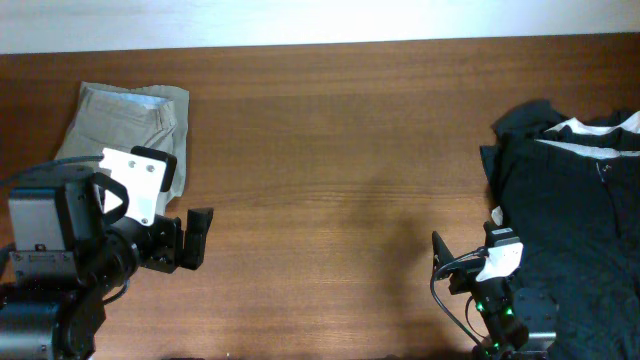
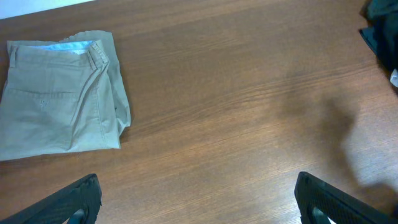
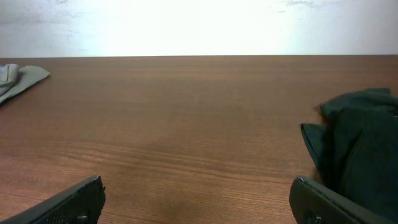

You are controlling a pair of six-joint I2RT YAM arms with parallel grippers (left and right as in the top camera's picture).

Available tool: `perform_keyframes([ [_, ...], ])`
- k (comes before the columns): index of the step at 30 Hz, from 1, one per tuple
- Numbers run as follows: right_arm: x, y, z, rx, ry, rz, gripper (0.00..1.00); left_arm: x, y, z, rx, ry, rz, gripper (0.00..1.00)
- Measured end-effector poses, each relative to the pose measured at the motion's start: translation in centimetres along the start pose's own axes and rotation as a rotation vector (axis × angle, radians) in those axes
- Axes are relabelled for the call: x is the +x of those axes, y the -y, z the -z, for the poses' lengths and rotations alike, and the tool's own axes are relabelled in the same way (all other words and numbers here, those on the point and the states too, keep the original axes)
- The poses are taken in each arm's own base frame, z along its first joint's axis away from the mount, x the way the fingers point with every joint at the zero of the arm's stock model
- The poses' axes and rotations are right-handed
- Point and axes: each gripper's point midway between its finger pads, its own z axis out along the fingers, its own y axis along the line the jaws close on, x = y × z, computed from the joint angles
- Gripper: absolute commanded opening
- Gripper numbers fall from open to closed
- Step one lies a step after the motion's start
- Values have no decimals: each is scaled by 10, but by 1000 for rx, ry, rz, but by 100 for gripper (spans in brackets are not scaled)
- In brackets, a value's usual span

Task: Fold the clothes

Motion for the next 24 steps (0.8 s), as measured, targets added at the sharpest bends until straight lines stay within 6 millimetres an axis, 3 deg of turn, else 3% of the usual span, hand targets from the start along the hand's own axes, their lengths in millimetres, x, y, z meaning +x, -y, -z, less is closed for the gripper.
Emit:
perform_keyframes([
  [4, 0, 0, 0, 0, 0, 0, 99, -3, -2, 0, -9, 11, -3, 99],
  [8, 0, 0, 0, 0, 0, 0, 99, -38, -10, 1, -59, 215, -41, 99],
  [10, 1, 0, 0, 0, -1, -1, 99, -43, -12, -1, -78, 307, -57, 99],
  [18, 0, 0, 0, 0, 5, 1, 99, 23, -15, -56, -128, 500, -87, 99],
  [19, 0, 0, 0, 0, 5, 1, 99, 37, -14, -60, -136, 524, -90, 99],
  [24, -1, 0, 0, 0, 7, 2, 99, 62, -13, -65, -177, 699, -115, 99],
])
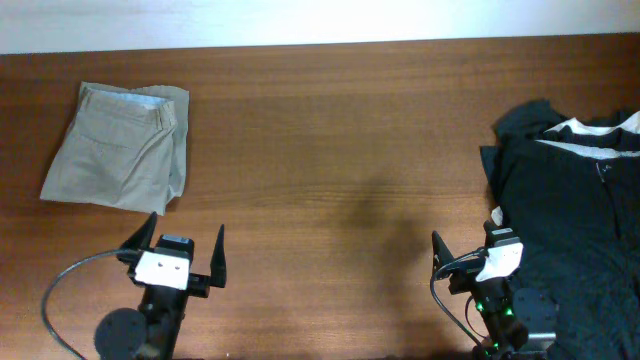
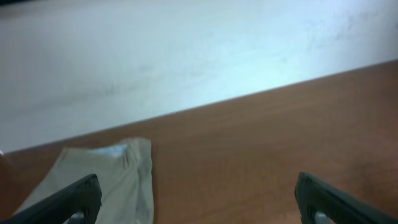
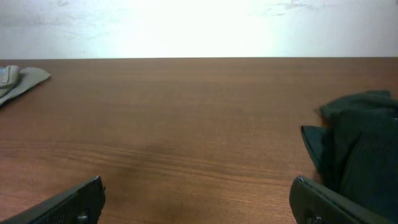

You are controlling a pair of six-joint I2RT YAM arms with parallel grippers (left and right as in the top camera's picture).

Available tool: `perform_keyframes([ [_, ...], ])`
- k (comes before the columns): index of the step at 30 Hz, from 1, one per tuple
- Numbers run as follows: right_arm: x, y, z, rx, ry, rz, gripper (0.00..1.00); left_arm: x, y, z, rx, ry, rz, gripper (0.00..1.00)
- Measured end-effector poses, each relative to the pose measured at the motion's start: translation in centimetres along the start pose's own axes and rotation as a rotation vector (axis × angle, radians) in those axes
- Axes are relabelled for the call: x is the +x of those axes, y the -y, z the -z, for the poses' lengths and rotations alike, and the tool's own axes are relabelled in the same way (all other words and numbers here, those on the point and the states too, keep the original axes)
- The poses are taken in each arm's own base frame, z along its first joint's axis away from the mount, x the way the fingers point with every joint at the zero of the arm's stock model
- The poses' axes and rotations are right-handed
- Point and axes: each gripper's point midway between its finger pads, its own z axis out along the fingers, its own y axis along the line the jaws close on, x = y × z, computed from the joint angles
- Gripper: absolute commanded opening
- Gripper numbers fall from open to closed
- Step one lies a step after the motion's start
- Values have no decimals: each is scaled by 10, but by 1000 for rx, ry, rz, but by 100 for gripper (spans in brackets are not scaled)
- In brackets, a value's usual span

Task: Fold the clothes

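Observation:
Folded khaki trousers (image 1: 122, 148) lie at the table's far left; the left wrist view shows them (image 2: 93, 180) ahead and to the left. A heap of dark clothes (image 1: 575, 210) with white trim covers the right end, and its edge shows in the right wrist view (image 3: 357, 140). My left gripper (image 1: 180, 252) rests low near the front edge, open and empty, fingers (image 2: 78, 199) wide apart. My right gripper (image 1: 462, 252) sits at the front right beside the dark heap, open and empty too.
The brown wooden table (image 1: 340, 150) runs wide between the two piles. A white wall (image 2: 155, 56) stands behind its far edge. A grey cable (image 1: 65, 290) loops off the left arm at the front left.
My left arm has dropped from a raised pose over the table's left to a low rest at the front edge; its camera now looks level at the wall. The right arm is unchanged.

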Motion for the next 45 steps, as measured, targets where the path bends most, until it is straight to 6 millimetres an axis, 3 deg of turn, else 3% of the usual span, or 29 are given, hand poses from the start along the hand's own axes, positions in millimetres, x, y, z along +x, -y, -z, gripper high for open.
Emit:
perform_keyframes([
  [3, 0, 0, 0, 0, 1, 0, 99, 25, 3, -3, -9, 21, -3, 99],
  [8, 0, 0, 0, 0, 0, 0, 99, 44, 4, -12, -29, 118, -15, 99],
  [14, 0, 0, 0, 0, 0, 0, 99, 93, 11, -24, -14, 25, -3, 99],
  [45, 0, 0, 0, 0, 0, 0, 99, 93, 10, -24, -17, 25, -3, 99],
])
